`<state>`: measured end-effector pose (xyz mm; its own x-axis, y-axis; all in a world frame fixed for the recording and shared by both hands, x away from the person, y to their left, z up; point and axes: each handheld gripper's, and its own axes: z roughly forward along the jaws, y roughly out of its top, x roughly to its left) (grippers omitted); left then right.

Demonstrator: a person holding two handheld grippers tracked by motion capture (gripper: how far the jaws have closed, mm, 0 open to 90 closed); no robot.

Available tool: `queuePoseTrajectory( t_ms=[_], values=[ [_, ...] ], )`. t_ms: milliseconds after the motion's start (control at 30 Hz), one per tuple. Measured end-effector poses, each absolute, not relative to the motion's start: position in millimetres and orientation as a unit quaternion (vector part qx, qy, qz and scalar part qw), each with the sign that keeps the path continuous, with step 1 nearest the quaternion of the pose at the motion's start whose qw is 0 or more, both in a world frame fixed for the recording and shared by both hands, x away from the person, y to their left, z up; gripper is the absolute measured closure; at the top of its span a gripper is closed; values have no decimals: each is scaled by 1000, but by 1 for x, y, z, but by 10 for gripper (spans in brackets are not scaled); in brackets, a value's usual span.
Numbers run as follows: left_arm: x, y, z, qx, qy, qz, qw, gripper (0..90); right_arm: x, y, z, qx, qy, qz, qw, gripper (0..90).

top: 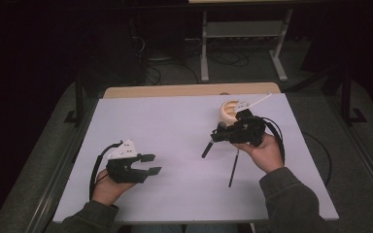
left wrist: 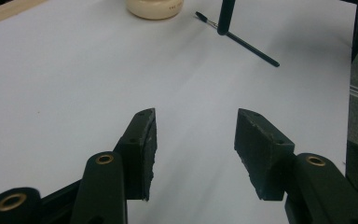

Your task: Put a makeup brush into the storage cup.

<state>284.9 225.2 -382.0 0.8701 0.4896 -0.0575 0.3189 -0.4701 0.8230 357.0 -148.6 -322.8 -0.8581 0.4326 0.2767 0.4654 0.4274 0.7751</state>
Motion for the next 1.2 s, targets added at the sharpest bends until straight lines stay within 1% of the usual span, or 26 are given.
queuePoseTrajectory(
  t_ms=[600, 767, 967, 1200],
  values=[
    [286, 233, -381, 850, 243, 97, 458, 451, 370, -165, -298, -285, -842, -458, -7, 759],
    [286, 234, -380, 847, 243, 96, 463, 448, 375, -172, -290, -291, -842, -454, -21, 759],
    [286, 235, -380, 846, 242, 97, 465, 441, 384, -176, -281, -297, -845, -444, -36, 759],
    [286, 237, -379, 843, 247, 96, 467, 433, 393, -178, -272, -306, -843, -440, -42, 759]
  ],
)
